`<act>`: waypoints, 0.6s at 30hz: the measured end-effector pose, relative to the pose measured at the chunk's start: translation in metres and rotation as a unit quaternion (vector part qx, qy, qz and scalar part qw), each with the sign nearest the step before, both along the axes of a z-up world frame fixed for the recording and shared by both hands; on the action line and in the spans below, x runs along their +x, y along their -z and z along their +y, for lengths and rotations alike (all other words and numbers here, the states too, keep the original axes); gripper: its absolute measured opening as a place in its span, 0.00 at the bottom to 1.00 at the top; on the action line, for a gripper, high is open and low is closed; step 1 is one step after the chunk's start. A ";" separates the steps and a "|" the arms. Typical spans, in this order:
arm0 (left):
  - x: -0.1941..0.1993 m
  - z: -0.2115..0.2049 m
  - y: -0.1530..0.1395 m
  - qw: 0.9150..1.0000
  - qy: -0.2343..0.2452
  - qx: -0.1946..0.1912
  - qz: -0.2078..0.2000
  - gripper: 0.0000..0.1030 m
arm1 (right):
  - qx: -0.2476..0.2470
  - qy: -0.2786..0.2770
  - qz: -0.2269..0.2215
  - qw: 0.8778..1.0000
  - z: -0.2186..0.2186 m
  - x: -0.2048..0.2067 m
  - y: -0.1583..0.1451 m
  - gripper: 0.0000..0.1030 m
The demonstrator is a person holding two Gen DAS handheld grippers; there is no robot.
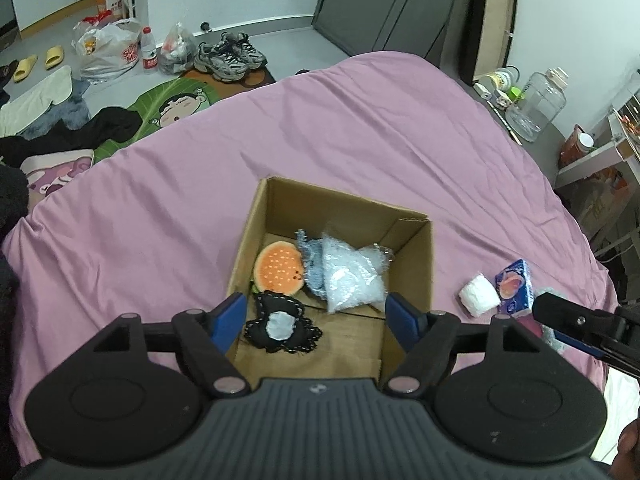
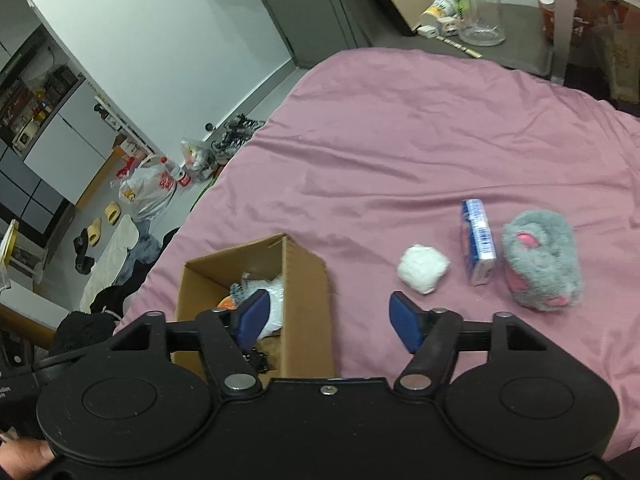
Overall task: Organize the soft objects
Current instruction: 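Move both tools back toward the grey fluffy plush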
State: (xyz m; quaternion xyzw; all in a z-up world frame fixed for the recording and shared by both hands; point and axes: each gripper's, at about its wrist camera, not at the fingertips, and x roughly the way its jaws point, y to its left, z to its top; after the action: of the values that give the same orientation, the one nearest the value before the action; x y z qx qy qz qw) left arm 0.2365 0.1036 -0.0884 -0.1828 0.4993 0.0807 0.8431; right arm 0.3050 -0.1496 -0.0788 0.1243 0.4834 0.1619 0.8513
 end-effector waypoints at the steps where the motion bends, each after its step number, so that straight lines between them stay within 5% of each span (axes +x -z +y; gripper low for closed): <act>1: 0.000 -0.003 -0.002 1.000 0.003 0.002 -0.001 0.73 | 0.003 0.000 0.000 1.000 -0.006 0.000 0.000 0.66; 18: 0.010 -0.069 -0.017 0.999 0.022 0.019 -0.021 0.74 | 0.036 0.021 -0.004 0.999 -0.080 0.001 0.010 0.61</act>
State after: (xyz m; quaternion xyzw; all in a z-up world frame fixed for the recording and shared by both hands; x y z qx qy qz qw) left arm 0.2463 0.0343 -0.0716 -0.1569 0.4839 0.0677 0.8583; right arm 0.3055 -0.2297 -0.0892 0.1647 0.4707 0.1619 0.8515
